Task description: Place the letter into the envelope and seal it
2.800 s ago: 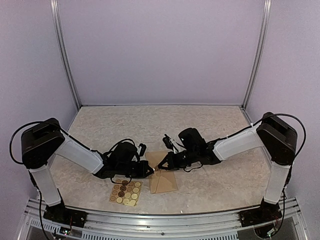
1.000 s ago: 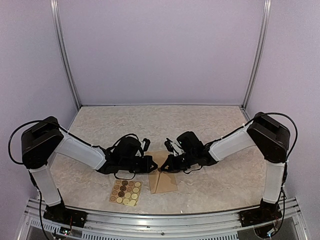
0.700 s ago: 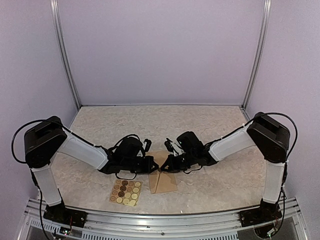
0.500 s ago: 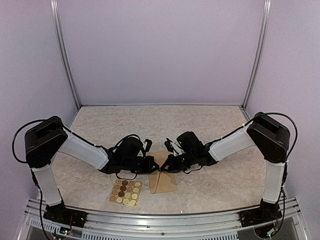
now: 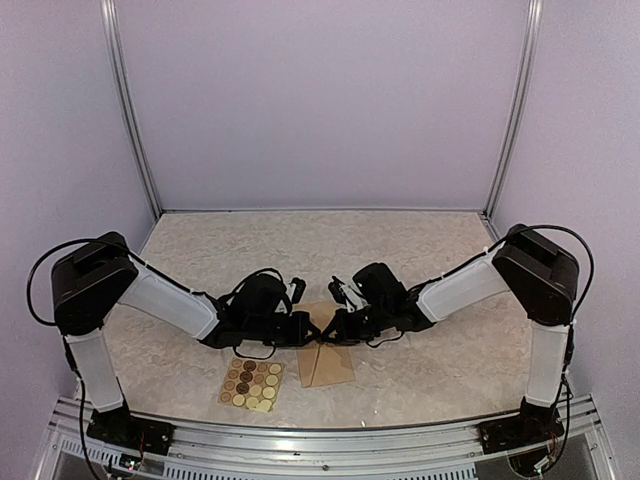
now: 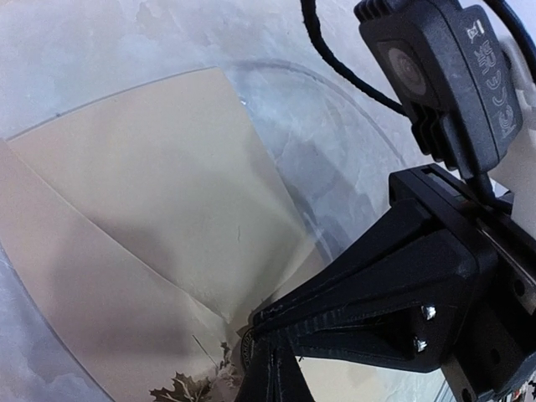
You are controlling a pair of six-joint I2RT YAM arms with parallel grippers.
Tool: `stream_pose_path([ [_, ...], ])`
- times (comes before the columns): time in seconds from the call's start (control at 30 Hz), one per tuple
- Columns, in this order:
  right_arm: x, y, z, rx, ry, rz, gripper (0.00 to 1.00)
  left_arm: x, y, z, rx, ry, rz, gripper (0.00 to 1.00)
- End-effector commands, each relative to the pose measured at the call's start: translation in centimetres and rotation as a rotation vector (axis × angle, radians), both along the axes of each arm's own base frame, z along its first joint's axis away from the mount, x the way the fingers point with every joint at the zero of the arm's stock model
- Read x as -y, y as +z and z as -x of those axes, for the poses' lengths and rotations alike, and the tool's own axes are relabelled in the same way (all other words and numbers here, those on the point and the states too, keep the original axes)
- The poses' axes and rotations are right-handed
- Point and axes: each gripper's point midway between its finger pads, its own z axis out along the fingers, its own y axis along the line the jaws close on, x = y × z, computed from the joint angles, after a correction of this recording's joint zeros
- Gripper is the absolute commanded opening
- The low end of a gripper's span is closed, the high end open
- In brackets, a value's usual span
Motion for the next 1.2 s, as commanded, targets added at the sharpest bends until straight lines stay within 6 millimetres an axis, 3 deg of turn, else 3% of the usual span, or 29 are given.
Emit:
stream_pose_path([
  [0.0, 0.9, -2.1, -0.1, -0.026, -0.016, 0.064, 0.00, 1.1, -0.1, 0.1, -0.002, -0.028, 0.018, 0.00],
  [0.33, 1.1, -1.8, -0.2, -0.022, -0.025, 0.070, 0.00, 0.3, -2.0, 0.7, -0.039, -0.025, -0.019, 0.00],
  [1.17, 1.9, -0.5, -0.1, -0.004, -0.043, 0.079, 0.00, -0.8, -3.9, 1.5, -0.062, -0.019, -0.045, 0.00],
])
